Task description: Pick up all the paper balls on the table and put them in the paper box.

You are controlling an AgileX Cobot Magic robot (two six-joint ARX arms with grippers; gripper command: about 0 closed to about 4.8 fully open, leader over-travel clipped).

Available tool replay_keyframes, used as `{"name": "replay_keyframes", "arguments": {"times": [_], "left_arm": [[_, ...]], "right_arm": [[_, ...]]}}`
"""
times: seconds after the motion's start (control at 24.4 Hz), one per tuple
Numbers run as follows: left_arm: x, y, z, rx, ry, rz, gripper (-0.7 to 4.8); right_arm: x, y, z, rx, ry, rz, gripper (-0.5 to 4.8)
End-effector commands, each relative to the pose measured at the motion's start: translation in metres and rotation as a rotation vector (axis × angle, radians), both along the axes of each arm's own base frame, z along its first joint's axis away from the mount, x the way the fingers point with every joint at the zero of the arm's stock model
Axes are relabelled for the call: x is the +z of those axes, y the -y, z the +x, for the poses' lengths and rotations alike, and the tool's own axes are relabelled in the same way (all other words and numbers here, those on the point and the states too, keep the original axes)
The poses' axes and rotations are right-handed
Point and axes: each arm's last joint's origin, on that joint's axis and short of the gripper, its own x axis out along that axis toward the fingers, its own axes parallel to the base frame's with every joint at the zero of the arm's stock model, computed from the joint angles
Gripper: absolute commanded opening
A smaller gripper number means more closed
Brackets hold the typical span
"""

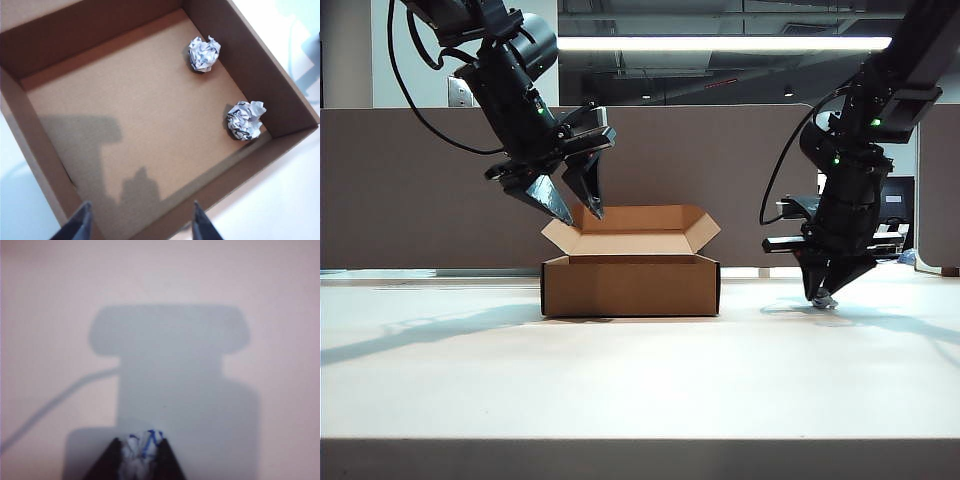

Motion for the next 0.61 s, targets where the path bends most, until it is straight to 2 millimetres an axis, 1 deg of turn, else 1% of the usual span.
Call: {"name": "replay_keyframes", "arguments": {"times": [0.04, 0.12, 0.25, 0.33, 0.41, 0.49, 0.53, 0.57, 0.61], "left_arm": [[0.004, 0.0, -0.001, -0.003, 0.011, -0.006, 2.45], [0.004, 0.0, -0.001, -0.003, 0.011, -0.006, 2.45], [0.004, 0.0, -0.001, -0.003, 0.012, -0.006, 2.44], [0.004, 0.0, -0.001, -0.002, 0.012, -0.005, 2.44], [0.004, 0.0, 0.0, -0.001, 0.013, -0.004, 2.44], [0.004, 0.0, 0.0, -0.001, 0.013, -0.004, 2.44], [0.004, 0.0, -0.001, -0.001, 0.012, -0.004, 2.44], [0.004, 0.0, -0.001, -0.001, 0.012, -0.004, 2.44], [0.004, 0.0, -0.001, -0.001, 0.012, -0.004, 2.44]], "right_arm": [[0.004, 0.0, 0.0, -0.001, 0.013, 0.005, 0.77], [0.004, 0.0, 0.0, -0.001, 0.013, 0.004, 0.43], [0.004, 0.0, 0.0, -0.003, 0.014, 0.002, 0.39], [0.004, 0.0, 0.001, -0.002, 0.017, 0.001, 0.2], [0.008, 0.0, 0.002, 0.0, 0.038, 0.002, 0.2], [0.026, 0.0, 0.006, 0.004, 0.079, 0.015, 0.21], [0.042, -0.004, 0.009, 0.033, 0.109, 0.058, 0.21], [0.06, -0.009, 0.011, 0.067, 0.14, 0.142, 0.21], [0.072, -0.012, 0.012, 0.096, 0.154, 0.212, 0.22]]}}
